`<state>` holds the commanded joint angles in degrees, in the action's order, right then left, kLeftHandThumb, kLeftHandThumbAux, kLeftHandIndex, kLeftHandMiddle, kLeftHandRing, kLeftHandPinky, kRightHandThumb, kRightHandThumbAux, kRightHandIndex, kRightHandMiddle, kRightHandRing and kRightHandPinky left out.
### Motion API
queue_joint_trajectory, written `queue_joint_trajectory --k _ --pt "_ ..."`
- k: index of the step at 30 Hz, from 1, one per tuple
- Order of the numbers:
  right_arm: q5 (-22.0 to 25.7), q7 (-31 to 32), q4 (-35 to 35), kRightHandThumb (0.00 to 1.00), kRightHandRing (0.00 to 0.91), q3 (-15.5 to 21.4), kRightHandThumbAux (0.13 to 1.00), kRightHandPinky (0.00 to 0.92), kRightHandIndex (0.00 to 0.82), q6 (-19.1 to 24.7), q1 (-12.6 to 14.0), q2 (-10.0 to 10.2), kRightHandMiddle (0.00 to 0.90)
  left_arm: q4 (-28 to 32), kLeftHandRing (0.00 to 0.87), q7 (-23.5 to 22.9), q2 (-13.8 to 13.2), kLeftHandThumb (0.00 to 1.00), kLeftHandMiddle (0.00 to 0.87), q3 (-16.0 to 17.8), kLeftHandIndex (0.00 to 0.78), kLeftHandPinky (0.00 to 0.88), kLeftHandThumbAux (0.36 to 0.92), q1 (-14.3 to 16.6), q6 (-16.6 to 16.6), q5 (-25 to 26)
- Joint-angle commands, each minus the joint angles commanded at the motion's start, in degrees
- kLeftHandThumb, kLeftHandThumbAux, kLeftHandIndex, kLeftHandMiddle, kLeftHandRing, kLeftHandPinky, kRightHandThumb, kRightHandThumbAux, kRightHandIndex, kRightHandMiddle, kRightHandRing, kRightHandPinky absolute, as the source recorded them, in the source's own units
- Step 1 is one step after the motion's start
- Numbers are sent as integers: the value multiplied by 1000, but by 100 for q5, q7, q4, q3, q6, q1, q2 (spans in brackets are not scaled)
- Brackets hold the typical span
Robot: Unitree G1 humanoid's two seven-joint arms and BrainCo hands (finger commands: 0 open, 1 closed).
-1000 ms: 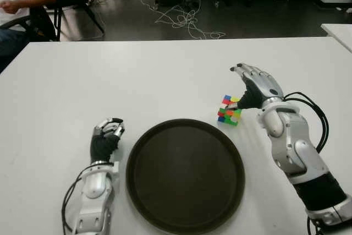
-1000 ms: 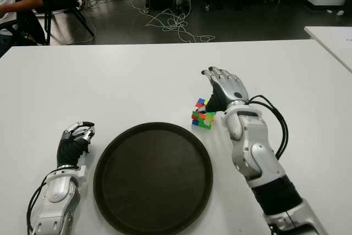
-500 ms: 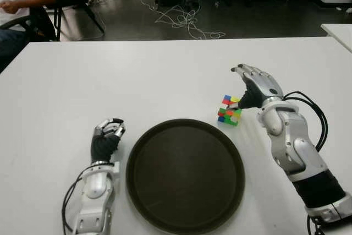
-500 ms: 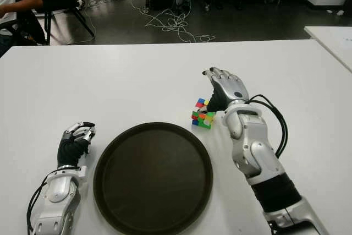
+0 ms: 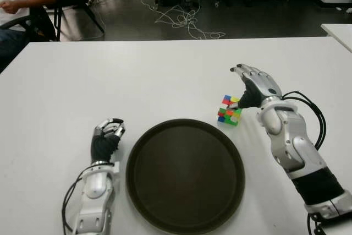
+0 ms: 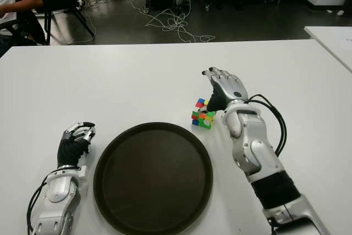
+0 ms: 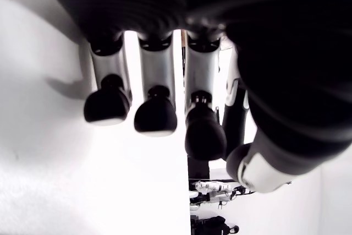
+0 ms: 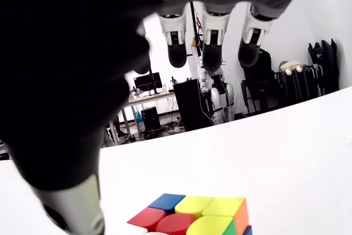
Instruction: Pick up the Rubik's Cube and put it in the plate
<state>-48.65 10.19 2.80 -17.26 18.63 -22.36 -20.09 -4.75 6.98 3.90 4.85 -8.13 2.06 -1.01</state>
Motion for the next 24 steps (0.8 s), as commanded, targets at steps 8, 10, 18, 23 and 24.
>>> queue_joint_trajectory --k 8,10,18,23,24 --pt "42 -41 218 0 100 -37 837 115 80 -153 -114 -34 74 -7 826 -24 -28 711 813 -24 444 817 704 -17 -81 -31" --pt "51 -56 261 0 105 -41 854 119 89 -184 -137 -32 81 -5 825 -25 -32 711 812 -27 444 817 704 -20 -83 -37" --pt "67 6 387 0 103 -67 850 108 76 -272 -220 -51 80 41 828 16 5 711 814 -33 444 824 704 -36 -69 -31" --pt "70 194 477 0 111 -133 852 112 92 -237 -344 -45 94 15 830 13 -5 711 816 -36 444 823 704 -31 -95 -38" --pt "58 244 480 0 110 -148 847 109 90 -208 -362 -43 93 14 830 5 -10 711 815 -37 444 822 704 -31 -97 -35"
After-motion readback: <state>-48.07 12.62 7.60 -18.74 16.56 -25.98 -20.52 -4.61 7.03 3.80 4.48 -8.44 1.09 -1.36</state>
